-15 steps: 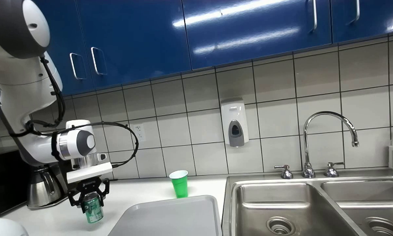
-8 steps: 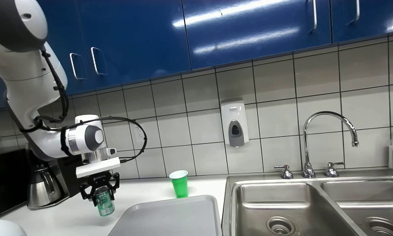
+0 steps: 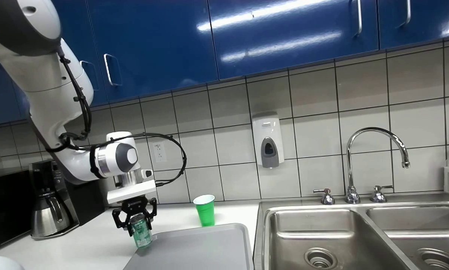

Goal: Put the green can on the tray

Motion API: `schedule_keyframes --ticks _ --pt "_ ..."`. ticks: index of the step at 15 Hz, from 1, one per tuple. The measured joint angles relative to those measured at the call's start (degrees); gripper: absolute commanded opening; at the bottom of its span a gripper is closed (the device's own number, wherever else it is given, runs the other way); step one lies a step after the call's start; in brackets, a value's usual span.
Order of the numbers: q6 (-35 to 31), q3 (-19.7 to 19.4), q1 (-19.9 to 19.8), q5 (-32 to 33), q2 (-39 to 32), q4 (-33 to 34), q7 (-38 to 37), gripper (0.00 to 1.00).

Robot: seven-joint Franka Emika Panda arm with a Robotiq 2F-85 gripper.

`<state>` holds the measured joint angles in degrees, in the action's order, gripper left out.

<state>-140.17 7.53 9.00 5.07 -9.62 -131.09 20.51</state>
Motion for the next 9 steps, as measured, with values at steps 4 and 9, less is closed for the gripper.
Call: schedule_keyframes --ticks 4,9 --pt "0.0 -1.43 -1.42 0.22 0.06 -1.13 0.0 0.39" --pt "0.0 -2.48 -2.62 0.22 0.09 -2.44 0.0 0.39"
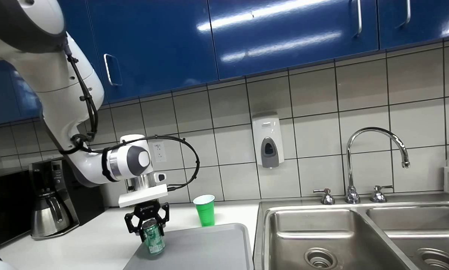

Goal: Put the green can on the tray

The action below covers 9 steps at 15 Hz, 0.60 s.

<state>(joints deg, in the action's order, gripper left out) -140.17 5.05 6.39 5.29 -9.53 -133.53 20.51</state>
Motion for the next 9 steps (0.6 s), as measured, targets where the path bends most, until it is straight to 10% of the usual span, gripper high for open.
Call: schedule_keyframes --ticks 8,9 --pt "0.0 -0.52 -0.85 0.0 0.0 -1.29 0.0 0.39" --pt "0.0 -0.52 -0.94 0.0 0.0 -1.38 0.0 0.79"
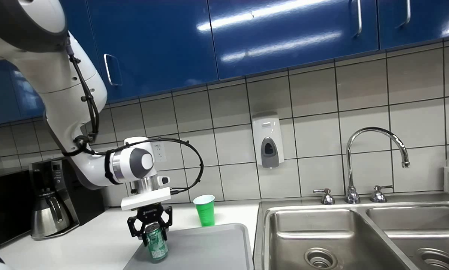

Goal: Put the green can on the tray

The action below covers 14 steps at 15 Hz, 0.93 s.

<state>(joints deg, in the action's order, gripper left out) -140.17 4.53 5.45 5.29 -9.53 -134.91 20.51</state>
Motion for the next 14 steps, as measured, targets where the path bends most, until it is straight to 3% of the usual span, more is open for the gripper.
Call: schedule_keyframes --ticks 1,3,14 --pt "0.0 -0.02 -0.07 0.0 0.0 -0.09 0.0 0.9" --pt "0.0 -0.1 -0.14 0.0 0.01 -0.21 -0.04 0.99" --pt "-0.23 -1.23 -0.53 0.0 2.76 -0.21 -1.03 1.0"
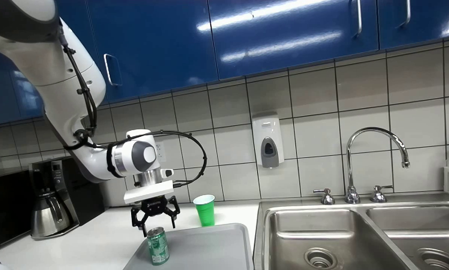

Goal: Put the green can on the tray

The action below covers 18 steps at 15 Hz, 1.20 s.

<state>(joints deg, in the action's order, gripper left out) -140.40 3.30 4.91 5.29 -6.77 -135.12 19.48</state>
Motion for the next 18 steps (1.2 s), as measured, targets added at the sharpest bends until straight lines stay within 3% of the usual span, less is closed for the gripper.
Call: schedule_keyframes --ticks 9,18 --pt "-0.04 -0.05 0.0 0.03 6.74 -0.72 -0.67 1.0" --pt "0.04 -0.06 0.0 0.02 16.83 -6.28 -4.06 1.0"
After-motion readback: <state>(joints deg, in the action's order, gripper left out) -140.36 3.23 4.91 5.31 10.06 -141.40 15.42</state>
